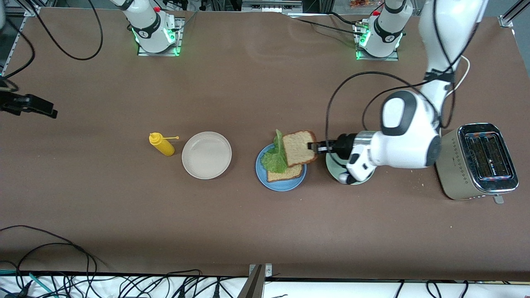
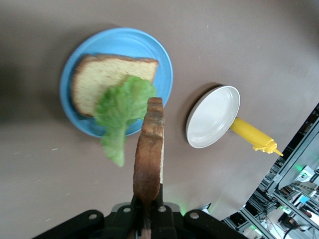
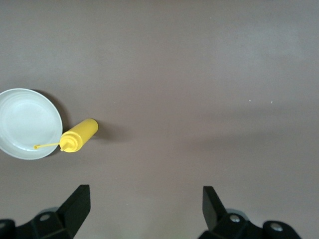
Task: Make sandwich in blue plate with both arms
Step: 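Carry the bread over the blue plate and lower onto the lettuce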
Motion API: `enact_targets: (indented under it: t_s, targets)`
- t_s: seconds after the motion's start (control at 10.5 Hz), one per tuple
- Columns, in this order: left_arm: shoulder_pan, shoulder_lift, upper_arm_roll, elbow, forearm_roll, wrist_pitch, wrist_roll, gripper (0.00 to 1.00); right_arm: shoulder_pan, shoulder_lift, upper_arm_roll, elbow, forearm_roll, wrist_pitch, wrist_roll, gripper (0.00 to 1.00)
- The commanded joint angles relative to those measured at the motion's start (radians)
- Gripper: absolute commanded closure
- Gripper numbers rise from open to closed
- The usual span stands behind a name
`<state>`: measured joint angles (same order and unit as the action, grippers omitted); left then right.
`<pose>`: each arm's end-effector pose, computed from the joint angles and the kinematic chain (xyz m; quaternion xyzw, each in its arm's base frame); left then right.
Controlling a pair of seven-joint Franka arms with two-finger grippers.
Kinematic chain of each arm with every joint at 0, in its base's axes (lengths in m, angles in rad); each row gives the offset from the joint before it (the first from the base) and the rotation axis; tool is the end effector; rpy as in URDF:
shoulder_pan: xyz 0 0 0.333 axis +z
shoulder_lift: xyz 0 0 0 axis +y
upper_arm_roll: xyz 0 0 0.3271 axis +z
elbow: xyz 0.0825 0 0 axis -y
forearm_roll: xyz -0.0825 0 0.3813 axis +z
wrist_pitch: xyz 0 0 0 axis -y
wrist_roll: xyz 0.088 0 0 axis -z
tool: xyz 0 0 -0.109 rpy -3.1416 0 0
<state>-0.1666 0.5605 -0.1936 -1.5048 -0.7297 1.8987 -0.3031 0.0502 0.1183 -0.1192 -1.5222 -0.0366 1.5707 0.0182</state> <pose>0.6430 -0.2708 0.3634 0.9151 0.1244 -0.1938 0.3310 0.5852 -0.0403 0.5895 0.9982 -0.0427 -0.0351 0.0244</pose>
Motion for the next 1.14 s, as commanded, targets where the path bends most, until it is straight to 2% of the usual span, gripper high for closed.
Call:
enact_targets:
  t_s: [0.0, 0.19, 0.48, 0.76, 0.95, 1.05]
  targets:
    - [-0.138, 0.076, 0.069, 0.015, -0.079, 0.095, -0.005, 1.00, -0.044, -0.227, 0.125, -0.341, -0.062, 0.214, 0.183, 0.00]
    - [-0.166, 0.116, 0.071, 0.018, -0.077, 0.150, 0.004, 1.00, -0.046, -0.233, 0.122, -0.320, -0.045, 0.189, 0.174, 0.00]
    - [-0.191, 0.151, 0.071, 0.021, -0.077, 0.207, 0.004, 1.00, -0.043, -0.209, 0.122, -0.227, 0.015, 0.079, 0.170, 0.00]
    - [-0.186, 0.168, 0.080, 0.021, -0.062, 0.214, 0.015, 1.00, -0.043, -0.122, 0.122, -0.100, 0.038, -0.009, 0.167, 0.00]
    - [-0.183, 0.170, 0.135, 0.021, -0.062, 0.214, 0.016, 0.72, -0.044, -0.100, 0.113, -0.069, 0.041, -0.041, 0.076, 0.00]
    - [-0.182, 0.170, 0.157, 0.021, -0.062, 0.214, 0.016, 0.54, -0.044, -0.100, 0.101, -0.069, 0.061, -0.041, 0.034, 0.00]
